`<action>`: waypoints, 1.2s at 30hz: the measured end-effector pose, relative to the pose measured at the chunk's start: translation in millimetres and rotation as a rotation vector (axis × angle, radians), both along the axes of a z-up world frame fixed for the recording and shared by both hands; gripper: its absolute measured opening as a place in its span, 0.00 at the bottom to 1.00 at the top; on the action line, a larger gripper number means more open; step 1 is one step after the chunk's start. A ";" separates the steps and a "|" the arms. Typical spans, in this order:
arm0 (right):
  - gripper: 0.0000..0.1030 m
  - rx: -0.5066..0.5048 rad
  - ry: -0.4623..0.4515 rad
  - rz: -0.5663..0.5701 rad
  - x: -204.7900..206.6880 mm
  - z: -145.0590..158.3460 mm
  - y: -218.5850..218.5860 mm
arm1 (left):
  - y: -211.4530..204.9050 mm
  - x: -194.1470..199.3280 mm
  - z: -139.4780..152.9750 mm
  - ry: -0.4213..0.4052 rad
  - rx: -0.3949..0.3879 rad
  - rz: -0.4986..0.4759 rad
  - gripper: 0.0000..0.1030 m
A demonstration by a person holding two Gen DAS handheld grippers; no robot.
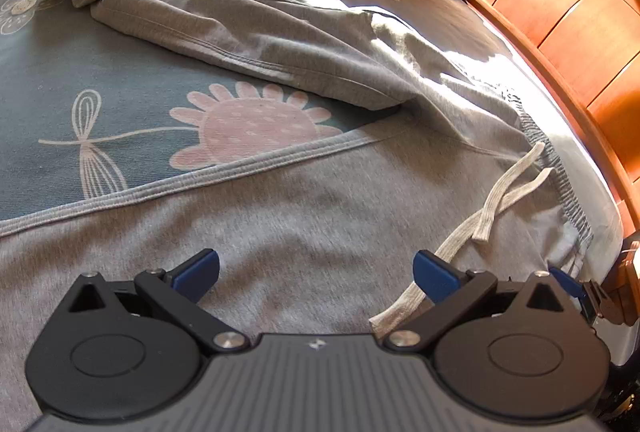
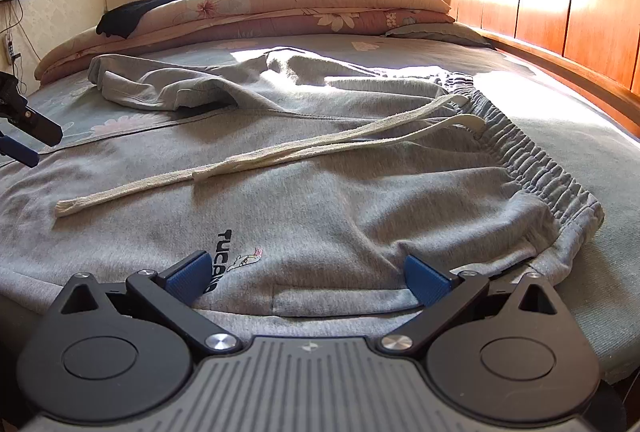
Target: Fold clothes
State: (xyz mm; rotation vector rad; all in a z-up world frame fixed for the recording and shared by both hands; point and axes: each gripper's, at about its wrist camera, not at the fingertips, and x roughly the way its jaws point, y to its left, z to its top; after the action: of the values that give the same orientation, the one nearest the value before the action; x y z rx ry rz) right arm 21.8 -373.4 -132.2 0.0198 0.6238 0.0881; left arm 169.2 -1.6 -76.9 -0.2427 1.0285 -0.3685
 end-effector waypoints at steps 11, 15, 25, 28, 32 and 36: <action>1.00 -0.009 0.036 -0.018 4.0 3.3 3.2 | 87.8 27.4 -9.9 0.032 -0.042 0.219 0.99; 1.00 -0.013 0.046 -0.027 5.3 4.2 4.6 | 101.3 17.3 1.4 0.005 -0.097 0.184 0.99; 1.00 -0.022 0.083 -0.051 9.7 7.4 8.1 | 136.1 15.6 -21.0 0.030 -0.056 0.252 0.99; 1.00 -0.024 0.102 -0.055 12.2 9.1 8.5 | 151.5 15.8 -10.0 0.016 -0.079 0.285 0.99; 1.00 -0.026 0.118 -0.066 15.0 10.1 9.9 | 143.6 0.0 11.5 -0.017 -0.094 0.213 0.99; 1.00 -0.028 0.125 -0.095 17.6 10.0 13.1 | 103.9 -17.1 17.9 -0.016 -0.205 0.044 0.99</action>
State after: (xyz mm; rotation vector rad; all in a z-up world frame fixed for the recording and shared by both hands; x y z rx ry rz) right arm 39.4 -360.3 -122.2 0.0284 0.7480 -0.0138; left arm 152.2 102.3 -59.0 -0.4454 0.9690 -0.4360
